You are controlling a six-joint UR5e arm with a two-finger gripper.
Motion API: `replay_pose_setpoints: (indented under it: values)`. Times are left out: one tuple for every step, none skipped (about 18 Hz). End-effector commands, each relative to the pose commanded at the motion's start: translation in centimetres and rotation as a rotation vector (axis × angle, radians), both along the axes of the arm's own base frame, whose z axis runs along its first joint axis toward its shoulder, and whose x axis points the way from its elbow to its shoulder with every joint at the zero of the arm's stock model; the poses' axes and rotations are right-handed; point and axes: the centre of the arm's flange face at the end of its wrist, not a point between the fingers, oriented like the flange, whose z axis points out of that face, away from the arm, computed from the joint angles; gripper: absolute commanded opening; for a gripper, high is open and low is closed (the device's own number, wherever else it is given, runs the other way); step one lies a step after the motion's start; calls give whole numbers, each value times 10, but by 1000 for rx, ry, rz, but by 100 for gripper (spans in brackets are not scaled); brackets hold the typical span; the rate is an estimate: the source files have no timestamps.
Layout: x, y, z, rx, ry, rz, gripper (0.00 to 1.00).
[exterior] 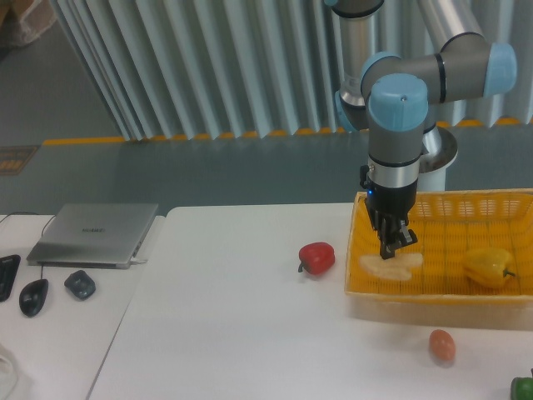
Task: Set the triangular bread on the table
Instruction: 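Lift the bread and carry it over the basket rim toward the table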
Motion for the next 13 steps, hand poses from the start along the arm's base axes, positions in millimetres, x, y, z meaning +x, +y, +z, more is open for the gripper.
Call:
replay_pose_setpoints:
  values:
    - [0,4,1,23,8,32,0]
    - [3,10,-1,41,11,61,0]
    - [10,17,-4,53,12,80,0]
    - [10,20,-4,66,15,96,0]
    - [14,21,-7,64,12,97,0]
    - [20,24,-11,59,9,95,0]
    - [21,26,-15,54,3,110,0]
    - [25,30,-18,50,-7,128,0]
    - [32,35,-23,46,-14,132,0]
    - [34,37,-24,45,-17,135,0]
    - [36,37,-27,39,-19,134,0]
    - [37,38,-28,37,-20,137,0]
    - [39,38,-29,39,-26,164,0]
